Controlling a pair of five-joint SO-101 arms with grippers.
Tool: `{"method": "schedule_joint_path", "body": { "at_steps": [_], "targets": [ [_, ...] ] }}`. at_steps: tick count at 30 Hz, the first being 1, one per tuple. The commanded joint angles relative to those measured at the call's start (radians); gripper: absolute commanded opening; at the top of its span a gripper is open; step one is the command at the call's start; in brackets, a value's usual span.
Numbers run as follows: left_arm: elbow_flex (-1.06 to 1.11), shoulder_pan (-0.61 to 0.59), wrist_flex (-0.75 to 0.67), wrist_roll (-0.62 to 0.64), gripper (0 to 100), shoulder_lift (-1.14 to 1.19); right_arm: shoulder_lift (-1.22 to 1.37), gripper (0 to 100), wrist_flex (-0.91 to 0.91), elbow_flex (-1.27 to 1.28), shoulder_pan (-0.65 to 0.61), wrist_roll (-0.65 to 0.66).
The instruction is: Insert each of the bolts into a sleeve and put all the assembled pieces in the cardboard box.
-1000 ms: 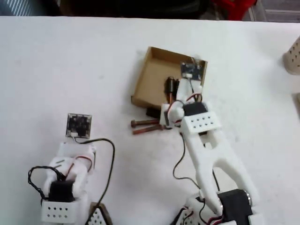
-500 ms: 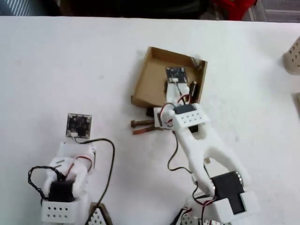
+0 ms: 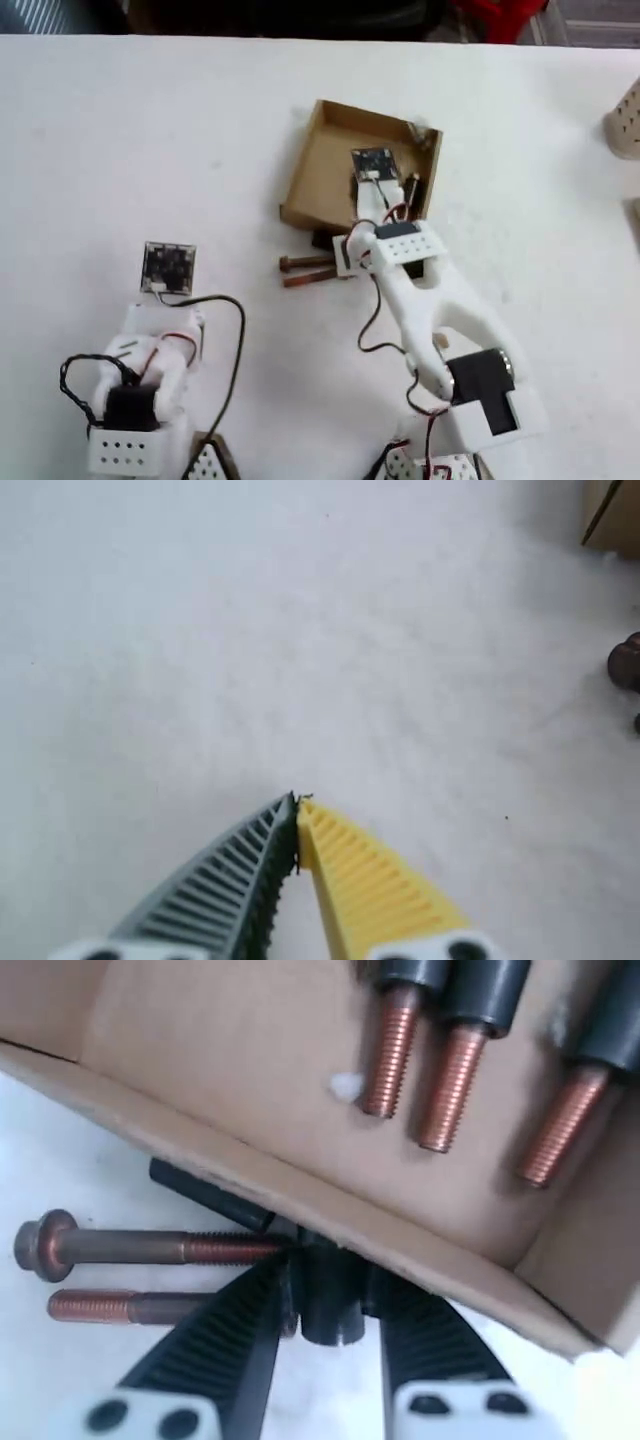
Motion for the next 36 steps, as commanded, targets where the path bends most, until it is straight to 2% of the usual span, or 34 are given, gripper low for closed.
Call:
{"method": "schedule_joint_path", "body": {
  "at_steps": [1,6,12,19,24,27,30,36],
  "targets": [
    [-0.003,0.008,0.002,-0.008,2,-0.019,0.024,7.8,0.031,-0.057,-0.004,0.014],
    [-0.003,0.008,0.002,-0.008,2,-0.019,0.035,8.1,0.038,-0.063,-0.01,0.014],
    [-0.003,0.008,0.002,-0.008,2,-0.019,0.039,16.2,0.039,-0.064,-0.01,0.012],
    [-0.003,0.008,0.002,-0.008,2,-0.019,0.079,8.8,0.048,-0.112,-0.025,0.02],
    [-0.003,0.008,0.002,-0.008,2,-0.019,0.159,8.0,0.139,-0.212,-0.018,0.014],
    [-0.003,0.008,0.002,-0.008,2,-0.019,0.176,1.6,0.157,-0.236,-0.004,0.012],
    [-0.003,0.008,0.002,-0.008,2,-0.019,0.173,1.6,0.173,-0.235,-0.001,0.012],
    [-0.003,0.008,-0.002,-0.008,2,-0.019,0.033,1.8,0.344,-0.235,0.079,0.012]
  ]
}}
